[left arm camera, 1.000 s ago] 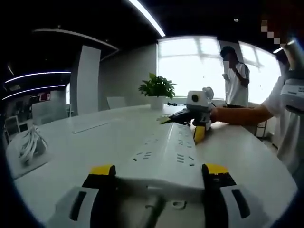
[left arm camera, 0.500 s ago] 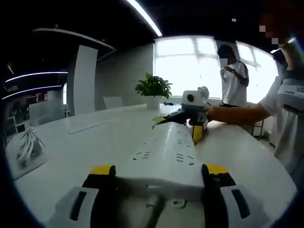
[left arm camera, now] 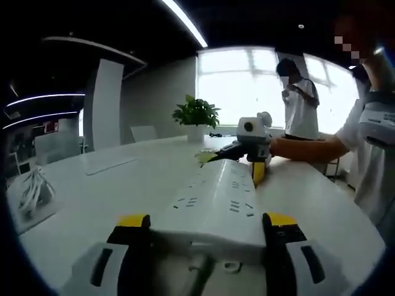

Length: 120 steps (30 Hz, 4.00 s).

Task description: Straighten the power strip on the desk, plug the charger into it

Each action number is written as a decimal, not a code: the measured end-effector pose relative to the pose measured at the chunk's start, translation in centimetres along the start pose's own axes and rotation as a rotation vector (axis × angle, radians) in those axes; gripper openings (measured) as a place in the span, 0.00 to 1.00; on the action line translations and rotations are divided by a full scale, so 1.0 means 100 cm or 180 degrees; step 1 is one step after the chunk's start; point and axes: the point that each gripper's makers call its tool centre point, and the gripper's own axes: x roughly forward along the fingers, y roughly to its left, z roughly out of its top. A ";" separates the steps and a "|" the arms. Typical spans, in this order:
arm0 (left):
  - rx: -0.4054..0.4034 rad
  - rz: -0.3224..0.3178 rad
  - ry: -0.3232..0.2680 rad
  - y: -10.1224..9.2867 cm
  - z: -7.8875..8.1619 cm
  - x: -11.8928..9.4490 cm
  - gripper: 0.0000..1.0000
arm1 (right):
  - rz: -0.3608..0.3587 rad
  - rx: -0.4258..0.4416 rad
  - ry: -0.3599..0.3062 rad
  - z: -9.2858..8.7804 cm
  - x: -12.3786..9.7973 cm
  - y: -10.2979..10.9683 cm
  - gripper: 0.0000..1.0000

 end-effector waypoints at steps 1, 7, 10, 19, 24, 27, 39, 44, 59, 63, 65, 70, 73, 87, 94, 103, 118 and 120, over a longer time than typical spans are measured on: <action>0.0000 -0.0001 0.0000 0.000 0.000 0.000 0.75 | -0.0001 0.0000 0.0001 0.000 0.000 0.000 0.67; 0.0008 -0.0033 0.0008 -0.003 0.000 0.001 0.75 | -0.0010 0.0009 0.0024 -0.002 -0.005 0.003 0.67; 0.0011 -0.0051 0.0015 -0.004 0.000 0.002 0.75 | -0.0012 0.0016 0.0029 -0.002 -0.007 0.005 0.66; 0.0016 -0.0073 0.0032 -0.009 0.001 0.008 0.75 | -0.0015 0.0060 0.0055 -0.005 -0.015 0.007 0.66; 0.0019 -0.0084 0.0034 -0.011 0.001 0.010 0.75 | -0.0017 0.0080 0.0072 -0.006 -0.018 0.007 0.66; 0.0019 -0.0088 0.0033 -0.012 0.002 0.010 0.75 | -0.0009 0.0105 0.0070 -0.007 -0.019 0.007 0.66; 0.0029 -0.0127 0.0043 -0.019 0.002 0.015 0.75 | 0.0001 0.0125 0.0098 -0.011 -0.027 0.010 0.66; 0.0029 -0.0128 0.0047 -0.020 0.002 0.016 0.75 | 0.0007 0.0119 0.0111 -0.012 -0.028 0.011 0.66; 0.0044 -0.0186 0.0091 -0.021 0.002 0.020 0.76 | 0.0003 0.0088 0.0191 -0.016 -0.031 0.010 0.66; 0.0045 -0.0185 0.0093 -0.021 0.002 0.021 0.76 | 0.0002 0.0086 0.0195 -0.016 -0.031 0.010 0.66; 0.0042 -0.0176 0.0102 -0.021 0.002 0.021 0.76 | -0.0002 0.0087 0.0203 -0.016 -0.031 0.010 0.66; 0.0041 -0.0166 0.0130 -0.022 0.003 0.028 0.76 | 0.0005 0.0086 0.0204 -0.017 -0.036 0.007 0.66; 0.0049 -0.0182 0.0126 -0.024 0.004 0.032 0.76 | -0.0004 0.0092 0.0207 -0.019 -0.039 0.006 0.66; 0.0056 -0.0214 0.0098 -0.026 0.006 0.036 0.76 | -0.0042 0.0098 0.0174 -0.019 -0.045 0.004 0.66; 0.0060 -0.0238 0.0063 -0.028 0.007 0.035 0.76 | -0.0138 0.0019 0.0156 -0.017 -0.048 0.006 0.66; 0.0054 -0.0212 0.0035 -0.027 0.007 0.035 0.75 | -0.0218 -0.0218 0.0160 -0.009 -0.059 0.006 0.62; 0.0047 -0.0185 0.0033 -0.026 0.007 0.034 0.75 | -0.1476 0.0079 -0.0797 0.052 -0.093 -0.054 0.52; 0.0046 -0.0181 0.0032 -0.026 0.006 0.034 0.75 | -0.1599 0.0076 -0.0790 0.051 -0.097 -0.061 0.52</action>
